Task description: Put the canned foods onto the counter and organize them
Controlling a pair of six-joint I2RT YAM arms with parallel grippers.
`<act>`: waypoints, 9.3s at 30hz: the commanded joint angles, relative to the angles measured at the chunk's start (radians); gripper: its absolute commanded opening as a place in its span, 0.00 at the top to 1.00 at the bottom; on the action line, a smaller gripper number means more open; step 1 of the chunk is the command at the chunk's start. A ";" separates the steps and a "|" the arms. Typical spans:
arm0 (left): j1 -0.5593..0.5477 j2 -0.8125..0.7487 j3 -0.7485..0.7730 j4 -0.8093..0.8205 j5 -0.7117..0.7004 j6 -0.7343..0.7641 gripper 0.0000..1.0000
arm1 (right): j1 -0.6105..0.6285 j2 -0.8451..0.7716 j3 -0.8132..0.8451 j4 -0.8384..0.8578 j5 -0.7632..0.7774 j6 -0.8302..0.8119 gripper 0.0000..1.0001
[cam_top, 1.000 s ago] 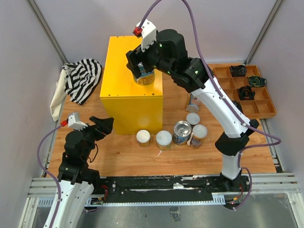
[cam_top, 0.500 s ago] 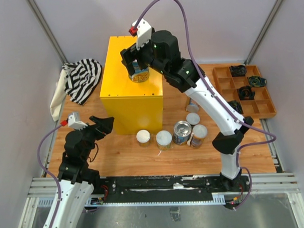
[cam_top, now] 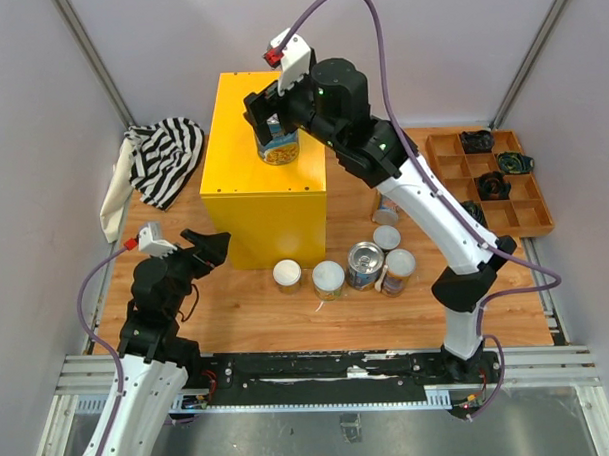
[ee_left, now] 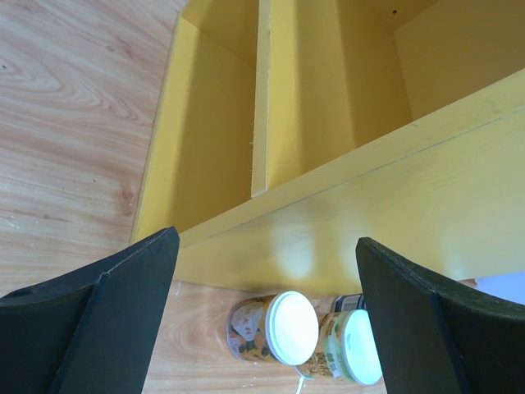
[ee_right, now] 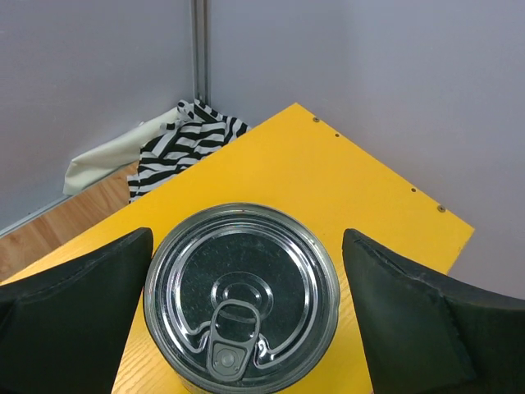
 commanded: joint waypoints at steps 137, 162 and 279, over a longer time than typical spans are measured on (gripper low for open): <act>-0.005 0.253 0.108 0.267 0.084 -0.005 0.08 | -0.230 0.149 -0.046 0.072 -0.337 0.187 0.56; -0.005 0.163 0.185 0.066 0.053 0.005 0.08 | -0.282 0.407 0.210 0.205 -0.304 0.246 0.49; -0.005 0.123 0.102 0.066 0.145 -0.163 0.14 | -0.201 -0.457 -1.189 -0.338 -0.167 0.231 0.02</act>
